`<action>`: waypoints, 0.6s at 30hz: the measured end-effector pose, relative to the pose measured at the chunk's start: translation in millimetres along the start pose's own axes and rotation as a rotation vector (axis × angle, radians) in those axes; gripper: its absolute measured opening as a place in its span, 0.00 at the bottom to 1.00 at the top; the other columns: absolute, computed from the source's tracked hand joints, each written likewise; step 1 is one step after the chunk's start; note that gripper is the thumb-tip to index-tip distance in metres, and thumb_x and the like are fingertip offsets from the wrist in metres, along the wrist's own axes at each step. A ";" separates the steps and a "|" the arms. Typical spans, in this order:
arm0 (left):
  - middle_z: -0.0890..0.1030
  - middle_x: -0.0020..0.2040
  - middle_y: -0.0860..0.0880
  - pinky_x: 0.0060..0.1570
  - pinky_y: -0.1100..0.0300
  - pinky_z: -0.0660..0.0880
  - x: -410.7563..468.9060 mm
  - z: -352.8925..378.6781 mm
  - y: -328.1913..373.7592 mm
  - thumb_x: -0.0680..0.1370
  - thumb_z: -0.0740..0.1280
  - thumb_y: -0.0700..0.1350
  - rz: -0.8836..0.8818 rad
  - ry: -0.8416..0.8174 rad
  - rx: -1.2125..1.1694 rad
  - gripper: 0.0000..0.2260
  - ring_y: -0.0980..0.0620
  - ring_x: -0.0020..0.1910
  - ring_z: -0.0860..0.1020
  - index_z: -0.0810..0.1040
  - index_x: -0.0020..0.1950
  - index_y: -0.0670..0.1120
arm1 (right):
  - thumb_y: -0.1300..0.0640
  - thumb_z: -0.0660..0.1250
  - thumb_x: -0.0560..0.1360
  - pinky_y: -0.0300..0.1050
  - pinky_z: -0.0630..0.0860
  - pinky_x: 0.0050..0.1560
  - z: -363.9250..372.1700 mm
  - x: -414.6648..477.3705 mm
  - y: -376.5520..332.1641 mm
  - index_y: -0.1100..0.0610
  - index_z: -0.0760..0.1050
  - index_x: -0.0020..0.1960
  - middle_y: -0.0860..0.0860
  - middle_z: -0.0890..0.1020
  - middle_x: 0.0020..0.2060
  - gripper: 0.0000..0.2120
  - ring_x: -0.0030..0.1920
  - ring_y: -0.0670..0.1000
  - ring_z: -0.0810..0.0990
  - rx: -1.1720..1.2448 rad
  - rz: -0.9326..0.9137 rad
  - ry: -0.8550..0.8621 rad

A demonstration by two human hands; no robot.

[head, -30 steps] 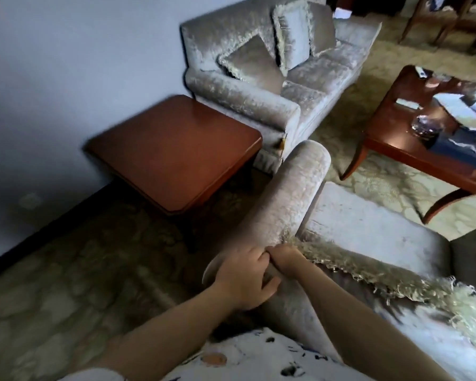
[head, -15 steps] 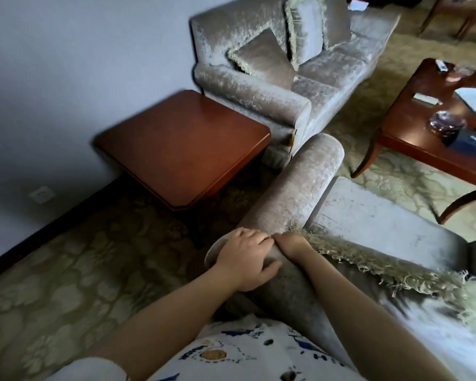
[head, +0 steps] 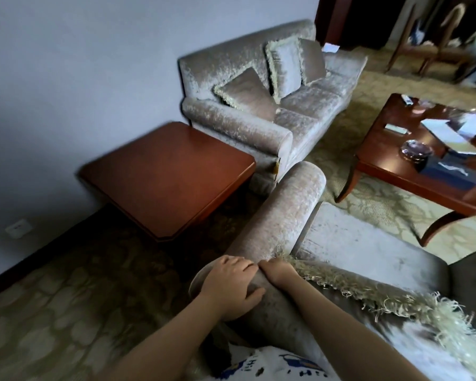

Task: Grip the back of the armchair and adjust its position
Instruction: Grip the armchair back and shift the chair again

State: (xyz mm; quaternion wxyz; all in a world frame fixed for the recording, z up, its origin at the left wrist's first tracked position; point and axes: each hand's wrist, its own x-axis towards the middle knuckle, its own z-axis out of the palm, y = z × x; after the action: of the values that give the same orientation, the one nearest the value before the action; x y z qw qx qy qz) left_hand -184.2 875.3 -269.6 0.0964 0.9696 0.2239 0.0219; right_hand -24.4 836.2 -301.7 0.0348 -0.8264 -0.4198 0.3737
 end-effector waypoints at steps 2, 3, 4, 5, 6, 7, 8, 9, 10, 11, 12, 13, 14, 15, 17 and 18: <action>0.73 0.67 0.50 0.67 0.54 0.58 1.0 -2.8 -1.4 0.73 0.45 0.64 -0.006 0.011 0.016 0.32 0.50 0.66 0.68 0.70 0.68 0.48 | 0.55 0.51 0.82 0.48 0.70 0.60 -2.6 -4.1 0.3 0.65 0.70 0.65 0.66 0.74 0.63 0.19 0.63 0.61 0.74 0.017 0.031 0.033; 0.72 0.68 0.50 0.68 0.55 0.56 -1.0 -3.0 0.0 0.74 0.45 0.63 -0.015 0.017 0.024 0.32 0.50 0.67 0.67 0.69 0.69 0.48 | 0.53 0.52 0.81 0.47 0.70 0.60 -2.7 -8.3 1.5 0.65 0.71 0.64 0.65 0.75 0.63 0.20 0.64 0.61 0.74 0.033 0.049 0.042; 0.70 0.70 0.49 0.69 0.54 0.54 -4.1 -2.3 2.4 0.75 0.46 0.63 -0.031 0.019 0.032 0.30 0.50 0.69 0.65 0.68 0.71 0.48 | 0.51 0.52 0.80 0.47 0.69 0.60 -1.5 -13.4 3.4 0.65 0.72 0.64 0.64 0.75 0.63 0.22 0.64 0.61 0.73 0.063 0.070 0.060; 0.67 0.72 0.49 0.70 0.53 0.52 -8.6 -1.0 4.6 0.77 0.48 0.62 -0.052 0.013 0.039 0.29 0.50 0.71 0.63 0.65 0.72 0.48 | 0.50 0.52 0.80 0.47 0.69 0.61 -0.5 -19.7 5.0 0.65 0.72 0.63 0.64 0.75 0.63 0.23 0.64 0.60 0.74 0.084 0.084 0.076; 0.64 0.74 0.48 0.71 0.52 0.50 -13.4 0.2 7.0 0.78 0.49 0.61 -0.071 -0.009 0.046 0.28 0.50 0.73 0.60 0.62 0.74 0.48 | 0.49 0.52 0.79 0.48 0.69 0.60 1.7 -26.0 8.0 0.64 0.73 0.62 0.64 0.76 0.63 0.23 0.63 0.60 0.74 0.113 0.103 0.104; 0.61 0.76 0.48 0.72 0.50 0.48 -18.2 0.2 8.5 0.79 0.50 0.61 -0.075 -0.047 0.053 0.28 0.49 0.74 0.57 0.58 0.76 0.49 | 0.48 0.53 0.79 0.48 0.70 0.60 3.6 -34.0 11.1 0.64 0.73 0.62 0.63 0.76 0.63 0.24 0.63 0.60 0.75 0.138 0.124 0.132; 0.58 0.77 0.48 0.72 0.49 0.47 -22.8 -1.4 8.7 0.79 0.50 0.62 -0.064 -0.094 0.061 0.29 0.48 0.75 0.54 0.55 0.76 0.49 | 0.47 0.53 0.78 0.48 0.70 0.61 4.8 -43.1 14.2 0.64 0.74 0.63 0.63 0.77 0.63 0.25 0.63 0.60 0.75 0.164 0.144 0.162; 0.55 0.78 0.48 0.73 0.48 0.46 -26.9 -4.1 8.1 0.79 0.49 0.63 -0.045 -0.140 0.069 0.30 0.48 0.76 0.52 0.52 0.77 0.50 | 0.46 0.53 0.78 0.49 0.71 0.62 6.9 -52.3 18.0 0.63 0.74 0.64 0.63 0.77 0.63 0.25 0.63 0.60 0.75 0.168 0.158 0.187; 0.53 0.78 0.48 0.73 0.47 0.44 -30.9 -7.5 7.4 0.79 0.49 0.63 -0.028 -0.183 0.076 0.31 0.48 0.76 0.49 0.50 0.77 0.50 | 0.45 0.53 0.78 0.50 0.71 0.63 8.5 -61.1 22.2 0.61 0.73 0.64 0.62 0.76 0.64 0.26 0.63 0.60 0.75 0.169 0.175 0.212; 0.51 0.78 0.48 0.73 0.47 0.43 -33.8 -11.3 7.2 0.78 0.49 0.64 -0.020 -0.223 0.084 0.31 0.48 0.76 0.47 0.49 0.77 0.50 | 0.44 0.52 0.78 0.52 0.71 0.64 10.4 -70.8 26.3 0.60 0.73 0.65 0.61 0.76 0.64 0.26 0.64 0.60 0.75 0.172 0.199 0.233; 0.49 0.78 0.48 0.73 0.47 0.43 -35.7 -15.0 7.8 0.78 0.48 0.64 -0.022 -0.258 0.094 0.32 0.48 0.76 0.46 0.48 0.77 0.50 | 0.43 0.52 0.77 0.53 0.71 0.65 11.9 -80.7 30.2 0.58 0.73 0.65 0.60 0.76 0.64 0.26 0.64 0.60 0.75 0.172 0.225 0.254; 0.49 0.78 0.47 0.73 0.46 0.44 -36.1 -18.5 10.1 0.78 0.48 0.65 -0.034 -0.282 0.106 0.32 0.48 0.76 0.46 0.48 0.77 0.49 | 0.42 0.52 0.77 0.53 0.71 0.65 13.9 -91.5 34.2 0.57 0.74 0.64 0.59 0.77 0.64 0.26 0.64 0.60 0.75 0.174 0.246 0.280; 0.50 0.78 0.46 0.73 0.44 0.46 -35.0 -21.8 14.2 0.78 0.48 0.65 -0.050 -0.293 0.117 0.33 0.46 0.76 0.48 0.49 0.77 0.48 | 0.42 0.52 0.76 0.53 0.71 0.64 16.7 -102.5 39.3 0.55 0.74 0.64 0.58 0.77 0.64 0.25 0.63 0.59 0.75 0.166 0.271 0.311; 0.52 0.78 0.44 0.73 0.44 0.48 -32.5 -24.2 19.8 0.78 0.48 0.65 -0.065 -0.294 0.127 0.33 0.44 0.76 0.49 0.51 0.76 0.47 | 0.42 0.52 0.76 0.52 0.71 0.63 19.7 -113.6 45.5 0.53 0.75 0.63 0.57 0.78 0.63 0.24 0.63 0.59 0.76 0.158 0.294 0.350; 0.54 0.77 0.42 0.72 0.43 0.51 -24.8 -24.4 37.0 0.78 0.49 0.65 -0.061 -0.281 0.141 0.32 0.42 0.76 0.52 0.56 0.75 0.46 | 0.41 0.53 0.75 0.52 0.71 0.60 25.2 -137.0 61.1 0.50 0.75 0.63 0.55 0.79 0.62 0.23 0.61 0.59 0.77 0.121 0.343 0.422; 0.54 0.77 0.42 0.72 0.43 0.50 -21.0 -21.8 48.7 0.77 0.48 0.65 -0.039 -0.278 0.140 0.32 0.42 0.76 0.52 0.56 0.75 0.46 | 0.41 0.52 0.75 0.51 0.71 0.59 27.7 -150.2 70.3 0.50 0.74 0.63 0.56 0.79 0.61 0.23 0.61 0.58 0.77 0.100 0.369 0.444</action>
State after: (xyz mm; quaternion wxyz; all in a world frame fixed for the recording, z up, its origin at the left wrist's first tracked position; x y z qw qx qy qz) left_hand -184.0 827.0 -238.6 0.0592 0.9631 0.2282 -0.1300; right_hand -50.7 675.7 -259.3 0.0980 -0.9476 -0.2255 0.2038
